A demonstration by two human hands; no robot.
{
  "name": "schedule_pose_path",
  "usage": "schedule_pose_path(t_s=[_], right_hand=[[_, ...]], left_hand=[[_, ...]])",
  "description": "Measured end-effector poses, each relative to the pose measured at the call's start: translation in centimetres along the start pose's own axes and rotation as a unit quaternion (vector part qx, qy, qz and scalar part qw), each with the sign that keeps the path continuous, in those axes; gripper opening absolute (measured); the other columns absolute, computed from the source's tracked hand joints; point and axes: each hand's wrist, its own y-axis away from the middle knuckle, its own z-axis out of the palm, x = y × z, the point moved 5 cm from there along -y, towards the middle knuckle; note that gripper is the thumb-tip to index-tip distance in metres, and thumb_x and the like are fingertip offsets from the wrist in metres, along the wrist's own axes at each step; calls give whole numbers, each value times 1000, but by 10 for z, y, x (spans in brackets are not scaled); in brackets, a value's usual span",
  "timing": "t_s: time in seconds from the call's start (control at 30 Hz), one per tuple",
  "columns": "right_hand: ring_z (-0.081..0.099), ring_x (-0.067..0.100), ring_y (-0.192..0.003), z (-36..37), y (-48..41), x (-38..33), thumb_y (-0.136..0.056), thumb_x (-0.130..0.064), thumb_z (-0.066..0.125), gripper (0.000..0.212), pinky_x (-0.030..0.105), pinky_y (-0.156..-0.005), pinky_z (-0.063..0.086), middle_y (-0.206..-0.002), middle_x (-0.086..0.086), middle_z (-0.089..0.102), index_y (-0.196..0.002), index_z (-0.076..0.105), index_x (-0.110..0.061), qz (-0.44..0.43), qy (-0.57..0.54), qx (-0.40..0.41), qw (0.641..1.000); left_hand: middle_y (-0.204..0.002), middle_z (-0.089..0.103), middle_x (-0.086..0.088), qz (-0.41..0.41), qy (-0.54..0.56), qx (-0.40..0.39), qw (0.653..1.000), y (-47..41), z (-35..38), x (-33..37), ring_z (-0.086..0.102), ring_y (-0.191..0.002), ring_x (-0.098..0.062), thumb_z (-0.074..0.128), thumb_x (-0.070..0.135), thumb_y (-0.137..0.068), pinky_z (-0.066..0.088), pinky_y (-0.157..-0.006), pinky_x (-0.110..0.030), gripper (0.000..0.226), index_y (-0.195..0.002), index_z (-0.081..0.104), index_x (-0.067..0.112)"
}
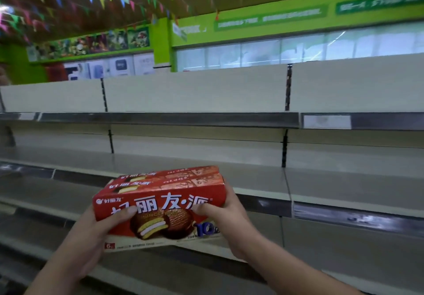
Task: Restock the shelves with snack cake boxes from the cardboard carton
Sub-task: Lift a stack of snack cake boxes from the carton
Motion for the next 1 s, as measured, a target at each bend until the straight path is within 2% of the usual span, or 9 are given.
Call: schedule_pose_path(t_s=[0.03, 0.17, 0.27, 0.33, 0.4, 0.57, 0.67, 0.9, 1.0], right_hand=[[70, 11, -107, -8, -1, -5, -78, -6, 82, 79, 26, -80, 56, -117, -7, 72, -141, 45, -36, -3, 1, 10, 1000], [70, 11, -103, -40, -7, -21, -78, -4, 81, 76, 23, -76, 55, -115, -6, 72, -137, 46, -35, -17, -1, 45, 999], [72, 11, -98, -64, -12, -31, -80, 2, 78, 71, 21, -70, 56, -115, -3, 72, -135, 47, -29, -25, 0, 64, 998], [72, 13, -99, -79, -15, -35, -81, 4, 77, 68, 21, -70, 57, -115, -1, 72, -135, 49, -26, -33, 6, 77, 997], [70, 16, -102, -93, -18, -38, -81, 3, 77, 67, 23, -72, 56, -116, 1, 71, -133, 48, -27, -33, 7, 90, 995], [67, 20, -106, -129, -23, -38, -80, 1, 78, 69, 27, -75, 53, -120, 4, 69, -135, 47, -26, -28, -2, 131, 991], [66, 19, -104, -149, -26, -40, -81, 0, 79, 68, 25, -72, 51, -120, 4, 67, -134, 46, -26, -27, -2, 148, 989], [66, 19, -102, -194, -41, -35, -78, -2, 81, 69, 24, -70, 50, -119, 5, 68, -136, 47, -19, -22, 9, 185, 982], [66, 16, -98, -210, -50, -31, -80, -1, 80, 66, 20, -67, 49, -117, 5, 68, -135, 47, -18, -22, 11, 191, 981]], left_hand=[[-113, 76, -14, 2, -4, -9, 1000, -7, 10, 3, 72, -102, -36, 91, 13, -62, 53, -90, -53, 68, -121, 61, 24], [-113, 76, -7, 5, -18, -70, 997, -33, 47, 7, 72, -107, -33, 96, 25, -59, 52, -95, -53, 77, -126, 58, 28], [-121, 74, -10, 2, -33, -103, 994, -52, 72, 7, 71, -111, -32, 101, 39, -41, 51, -99, -54, 105, -134, 55, 24], [-121, 74, -11, 3, -41, -123, 991, -63, 88, 6, 72, -109, -31, 102, 44, -31, 52, -98, -52, 113, -133, 56, 21], [-119, 74, -11, -3, -46, -139, 989, -73, 105, 4, 73, -108, -30, 102, 42, -33, 53, -97, -51, 110, -131, 58, 17], [-116, 75, -11, -10, -41, -166, 985, -97, 142, -3, 74, -105, -31, 90, 23, -72, 57, -91, -48, 72, -134, 54, 18], [-113, 76, -11, 4, -42, -171, 984, -111, 165, -7, 75, -102, -31, 82, 16, -74, 59, -86, -47, 65, -133, 54, 18], [-117, 75, -13, 8, -43, -205, 978, -144, 209, -16, 73, -107, -34, 98, 31, -47, 55, -97, -53, 95, -132, 58, 16], [-114, 76, -12, 11, -61, -215, 975, -156, 226, -21, 74, -104, -32, 103, 41, -34, 59, -90, -48, 105, -127, 62, 17]])
